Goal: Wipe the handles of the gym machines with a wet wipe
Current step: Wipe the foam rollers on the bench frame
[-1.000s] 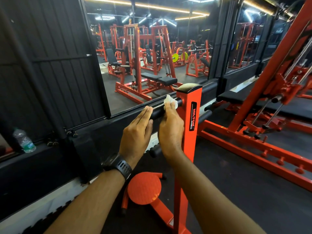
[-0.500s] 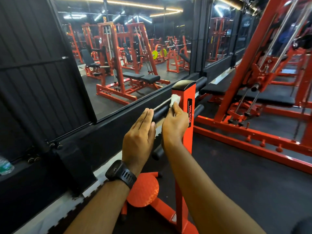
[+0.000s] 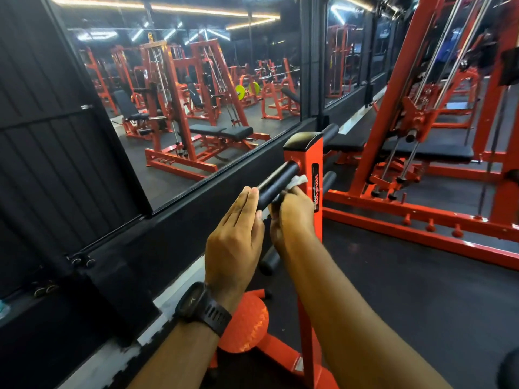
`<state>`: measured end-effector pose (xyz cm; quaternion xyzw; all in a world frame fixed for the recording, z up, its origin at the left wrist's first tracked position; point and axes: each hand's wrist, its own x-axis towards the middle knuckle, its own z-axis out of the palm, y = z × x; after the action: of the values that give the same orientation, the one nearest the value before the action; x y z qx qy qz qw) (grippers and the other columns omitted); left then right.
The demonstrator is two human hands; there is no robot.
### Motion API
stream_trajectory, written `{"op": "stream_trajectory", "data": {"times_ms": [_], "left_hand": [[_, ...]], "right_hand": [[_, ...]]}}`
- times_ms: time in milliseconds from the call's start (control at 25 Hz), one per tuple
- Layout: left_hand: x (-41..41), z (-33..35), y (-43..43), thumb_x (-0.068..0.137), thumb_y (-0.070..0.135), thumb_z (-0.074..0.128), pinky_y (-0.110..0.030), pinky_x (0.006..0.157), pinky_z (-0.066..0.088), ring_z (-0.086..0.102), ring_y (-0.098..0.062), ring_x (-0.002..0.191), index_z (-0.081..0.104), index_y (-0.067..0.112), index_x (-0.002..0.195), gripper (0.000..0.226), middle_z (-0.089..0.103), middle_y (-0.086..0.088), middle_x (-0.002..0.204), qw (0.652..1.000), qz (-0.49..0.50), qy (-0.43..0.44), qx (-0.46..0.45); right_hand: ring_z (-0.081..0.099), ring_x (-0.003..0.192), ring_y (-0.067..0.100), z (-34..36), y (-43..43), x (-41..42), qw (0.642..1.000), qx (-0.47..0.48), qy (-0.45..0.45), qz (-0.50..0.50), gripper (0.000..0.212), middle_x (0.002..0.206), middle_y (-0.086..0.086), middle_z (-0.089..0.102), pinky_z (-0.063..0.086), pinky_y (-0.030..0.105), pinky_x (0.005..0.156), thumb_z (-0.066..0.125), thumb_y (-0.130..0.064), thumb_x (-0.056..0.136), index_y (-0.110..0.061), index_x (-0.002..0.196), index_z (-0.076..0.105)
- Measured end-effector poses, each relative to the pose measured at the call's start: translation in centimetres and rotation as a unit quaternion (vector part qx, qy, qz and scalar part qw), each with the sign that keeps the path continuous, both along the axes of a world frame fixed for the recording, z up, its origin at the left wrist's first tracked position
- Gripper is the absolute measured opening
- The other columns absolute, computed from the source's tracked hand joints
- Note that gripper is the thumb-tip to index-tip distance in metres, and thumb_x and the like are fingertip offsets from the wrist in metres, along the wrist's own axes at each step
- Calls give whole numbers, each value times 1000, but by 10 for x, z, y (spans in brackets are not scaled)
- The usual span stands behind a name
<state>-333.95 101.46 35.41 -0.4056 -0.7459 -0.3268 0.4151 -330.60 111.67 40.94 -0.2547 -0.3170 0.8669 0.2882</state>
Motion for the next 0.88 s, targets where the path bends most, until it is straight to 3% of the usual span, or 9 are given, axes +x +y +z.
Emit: {"op": "stream_trajectory", "data": {"times_ms": [200,280,360,440,480,600,720,760,880], "left_hand": [[3,4,1,100,12,59,-16,110,39,53,-18,132,54,2,140,41,57,-14,141,1000,3,-8,10],[9,2,1,100,12,59,-17,110,39,53,-19,132,54,2,140,42,57,-14,141,1000,7,-16,15],[11,5,2,100,11,59,-20,110,41,55,-19,131,54,3,140,41,58,-14,140,1000,10,-16,20],[12,7,4,99,11,59,-22,109,43,55,-18,130,54,3,139,41,59,-14,139,999,17,-16,22],[13,8,4,99,12,59,-22,108,44,56,-18,130,55,3,139,41,59,-14,139,999,20,-18,22],[15,7,4,100,13,56,-21,108,44,56,-17,130,55,2,139,40,59,-13,139,999,25,-23,25],[16,7,6,100,13,55,-22,107,46,57,-17,129,55,2,139,41,59,-13,139,999,27,-24,33],[16,7,7,100,12,57,-22,106,46,57,-17,129,55,2,139,41,59,-13,139,999,27,-26,36],[18,6,8,99,11,58,-23,106,47,56,-17,130,55,3,139,41,59,-13,139,998,32,-29,40]], "right_hand": [[59,58,12,2,5,7,1000,8,27,14,28,66,4,60,50,23,57,42,6,96,-7,84,64],[55,70,18,-3,-3,9,990,143,-4,-18,30,76,5,58,48,31,67,42,4,94,-14,86,66],[62,102,16,-23,-12,13,922,379,-8,-79,36,108,2,68,49,33,92,45,0,96,-23,108,70],[43,140,19,-46,3,12,796,596,-9,-105,45,147,4,51,36,36,115,51,-1,96,-17,137,58],[34,146,21,-53,17,10,743,660,-13,-107,50,153,6,44,33,41,118,53,1,95,-12,143,51],[34,145,24,-49,34,12,655,748,30,-105,49,151,12,46,31,40,119,50,4,96,-6,144,49],[34,145,25,-43,55,10,495,860,88,-90,46,148,14,48,24,29,121,42,-7,100,-2,145,46],[34,146,25,-38,66,7,478,871,82,-79,48,149,13,47,26,31,121,41,-5,100,-4,147,44],[35,145,28,-37,77,1,480,872,58,-70,50,150,14,46,33,40,119,40,-2,98,-6,148,43]]}}
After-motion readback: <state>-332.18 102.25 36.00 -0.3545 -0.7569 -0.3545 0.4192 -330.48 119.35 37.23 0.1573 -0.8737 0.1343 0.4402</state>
